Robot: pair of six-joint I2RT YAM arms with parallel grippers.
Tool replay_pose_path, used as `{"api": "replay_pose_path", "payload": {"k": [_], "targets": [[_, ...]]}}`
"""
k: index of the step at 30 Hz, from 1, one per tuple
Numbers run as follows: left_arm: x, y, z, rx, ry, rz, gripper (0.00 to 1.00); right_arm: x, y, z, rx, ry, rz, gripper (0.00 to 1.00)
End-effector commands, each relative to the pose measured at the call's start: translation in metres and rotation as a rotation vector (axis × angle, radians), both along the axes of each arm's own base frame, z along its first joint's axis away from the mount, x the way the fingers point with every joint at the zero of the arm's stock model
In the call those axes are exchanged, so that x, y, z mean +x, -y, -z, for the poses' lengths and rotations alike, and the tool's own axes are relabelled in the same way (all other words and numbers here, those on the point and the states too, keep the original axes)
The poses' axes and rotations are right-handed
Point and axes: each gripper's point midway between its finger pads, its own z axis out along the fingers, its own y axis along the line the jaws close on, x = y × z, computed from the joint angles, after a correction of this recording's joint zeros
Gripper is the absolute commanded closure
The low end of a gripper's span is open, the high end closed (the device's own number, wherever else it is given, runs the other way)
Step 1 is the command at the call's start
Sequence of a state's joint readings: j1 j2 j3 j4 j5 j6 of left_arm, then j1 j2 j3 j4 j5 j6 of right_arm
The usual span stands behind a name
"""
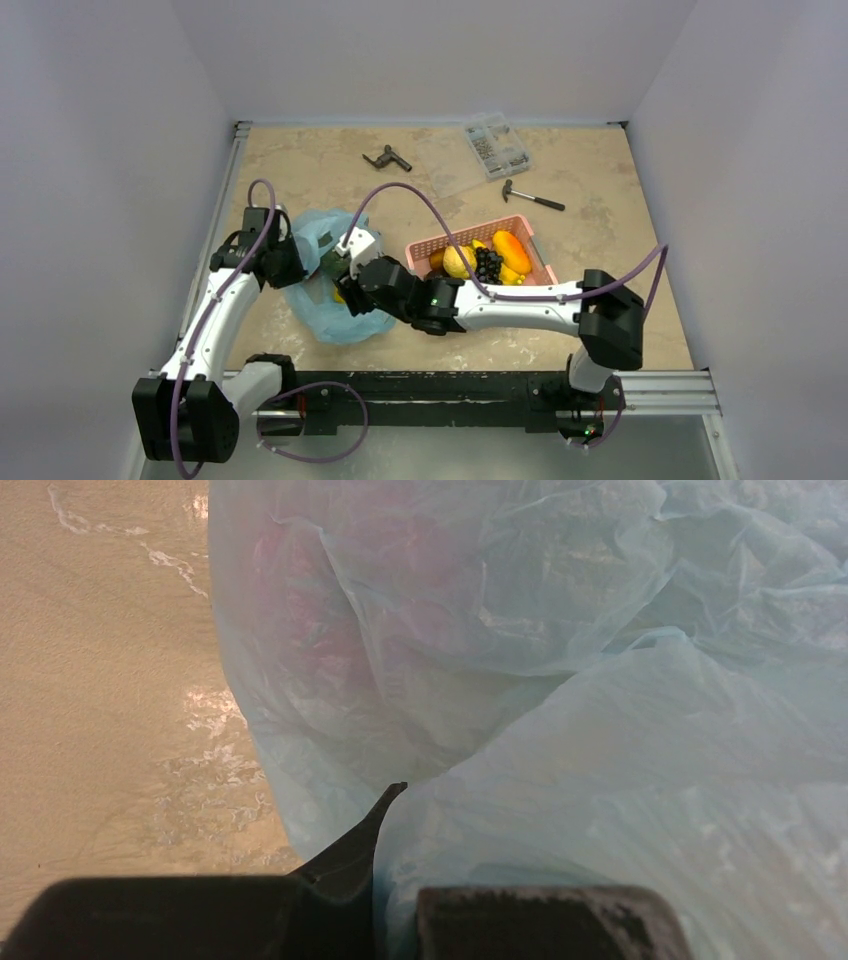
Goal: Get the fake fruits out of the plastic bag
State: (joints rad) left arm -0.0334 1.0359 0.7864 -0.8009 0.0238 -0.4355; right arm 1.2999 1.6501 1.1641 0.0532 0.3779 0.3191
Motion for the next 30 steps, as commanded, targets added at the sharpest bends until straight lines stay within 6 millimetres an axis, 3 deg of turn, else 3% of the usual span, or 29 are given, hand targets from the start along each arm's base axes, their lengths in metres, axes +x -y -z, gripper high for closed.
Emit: {"api": "replay_pose_path", "payload": {"k": [1, 7, 23, 30], "targets": [[0.008, 0.003, -0.008, -0.014, 0.045, 0.002, 1.0, 0.002, -0.033, -0.006, -0.022, 0.005, -0.07, 0.58], [0.008, 0.003, -0.007, -0.01, 0.038, 0.001, 1.0, 0.017, -0.05, 0.017, -0.12, -0.01, -0.015, 0.59], [0.008, 0.005, -0.009, -0.02, 0.039, 0.012, 1.0, 0.058, -0.031, 0.082, -0.296, 0.001, 0.036, 0.46], [0.008, 0.005, -0.008, -0.022, 0.035, 0.012, 1.0, 0.061, -0.018, 0.11, -0.395, 0.016, 0.037, 0.35]]}}
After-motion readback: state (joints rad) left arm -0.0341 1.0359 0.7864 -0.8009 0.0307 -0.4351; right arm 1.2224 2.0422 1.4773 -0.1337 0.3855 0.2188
